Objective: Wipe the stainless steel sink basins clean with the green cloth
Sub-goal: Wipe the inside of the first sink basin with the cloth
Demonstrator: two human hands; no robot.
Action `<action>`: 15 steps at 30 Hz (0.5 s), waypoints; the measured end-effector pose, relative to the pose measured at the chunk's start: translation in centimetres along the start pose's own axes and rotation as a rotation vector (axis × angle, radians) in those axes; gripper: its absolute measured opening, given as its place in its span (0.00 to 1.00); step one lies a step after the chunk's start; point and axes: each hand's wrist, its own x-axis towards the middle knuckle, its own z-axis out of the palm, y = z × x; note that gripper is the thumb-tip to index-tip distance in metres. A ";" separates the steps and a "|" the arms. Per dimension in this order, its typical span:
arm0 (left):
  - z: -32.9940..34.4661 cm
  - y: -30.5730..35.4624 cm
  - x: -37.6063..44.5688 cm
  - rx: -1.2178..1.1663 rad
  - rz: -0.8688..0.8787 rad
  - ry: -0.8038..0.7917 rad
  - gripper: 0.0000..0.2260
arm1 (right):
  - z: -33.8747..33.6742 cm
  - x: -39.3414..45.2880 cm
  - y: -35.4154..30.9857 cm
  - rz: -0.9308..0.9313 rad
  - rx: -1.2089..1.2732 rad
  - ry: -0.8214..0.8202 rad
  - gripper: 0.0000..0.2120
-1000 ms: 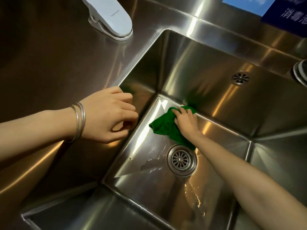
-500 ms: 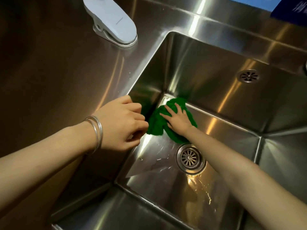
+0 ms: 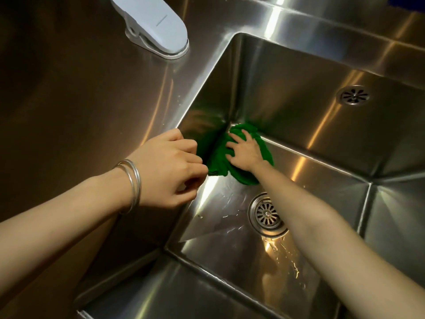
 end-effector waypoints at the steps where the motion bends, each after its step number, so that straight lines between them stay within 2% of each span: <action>1: 0.0 0.0 0.0 0.001 0.001 -0.003 0.10 | -0.2 0.3 -0.9 0.051 0.050 0.009 0.22; 3: 0.1 0.0 0.0 -0.011 0.012 -0.009 0.10 | -0.6 -0.1 -1.2 0.027 0.033 -0.037 0.22; 6: -0.1 -0.1 0.0 -0.002 0.006 -0.019 0.09 | -0.3 -2.9 -1.6 -0.108 -0.030 -0.142 0.23; 12: -0.5 0.2 0.0 0.015 -0.014 -0.024 0.12 | 2.8 -9.7 -7.7 -0.181 0.115 -0.270 0.27; 15: -1.0 0.7 -0.1 0.007 -0.055 0.013 0.11 | 4.1 -12.9 -10.1 -0.212 0.066 -0.336 0.27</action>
